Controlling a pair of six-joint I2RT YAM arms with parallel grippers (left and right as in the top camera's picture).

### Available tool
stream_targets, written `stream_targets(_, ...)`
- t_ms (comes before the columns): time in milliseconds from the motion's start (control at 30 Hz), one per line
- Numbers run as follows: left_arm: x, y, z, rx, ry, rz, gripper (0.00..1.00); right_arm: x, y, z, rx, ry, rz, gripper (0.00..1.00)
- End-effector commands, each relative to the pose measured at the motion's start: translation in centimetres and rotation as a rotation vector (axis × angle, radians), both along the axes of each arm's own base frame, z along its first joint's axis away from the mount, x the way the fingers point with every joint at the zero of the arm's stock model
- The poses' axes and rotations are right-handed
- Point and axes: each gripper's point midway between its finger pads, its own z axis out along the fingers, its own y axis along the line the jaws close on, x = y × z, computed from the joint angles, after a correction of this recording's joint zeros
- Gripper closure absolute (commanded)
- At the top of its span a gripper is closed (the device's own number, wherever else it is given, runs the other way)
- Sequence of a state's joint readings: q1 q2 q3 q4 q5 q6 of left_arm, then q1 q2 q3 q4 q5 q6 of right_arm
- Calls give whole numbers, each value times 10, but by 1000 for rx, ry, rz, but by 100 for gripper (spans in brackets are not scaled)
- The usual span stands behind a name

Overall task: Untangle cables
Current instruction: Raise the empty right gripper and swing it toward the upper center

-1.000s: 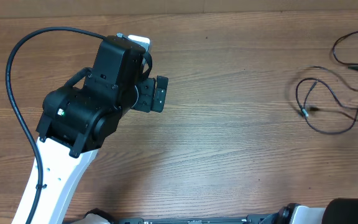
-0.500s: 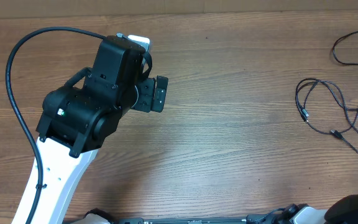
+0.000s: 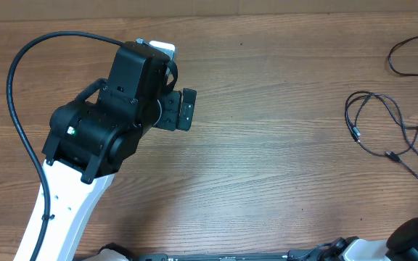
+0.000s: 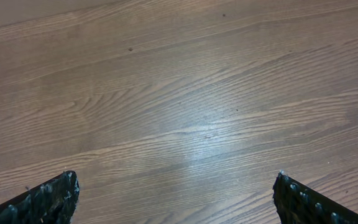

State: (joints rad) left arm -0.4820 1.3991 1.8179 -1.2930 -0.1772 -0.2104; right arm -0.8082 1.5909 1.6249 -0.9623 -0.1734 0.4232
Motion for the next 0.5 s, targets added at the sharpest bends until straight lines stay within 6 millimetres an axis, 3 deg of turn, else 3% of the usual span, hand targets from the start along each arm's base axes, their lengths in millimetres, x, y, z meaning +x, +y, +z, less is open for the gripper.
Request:
stream_targets(0,3,2,0,4,-4,18,1,49,71,9,1,-83,438,0)
stream_targets(167,3,2,0,4,-4,18,1,68,145,-18,79,5,662,0)
stream_targets(200,3,2,0,4,-4,18,0,74,171,-26,108,34,725,0)
stream_targets(467,3,2,0,4,-4,18,0,91,291,-69,283,176,901,0)
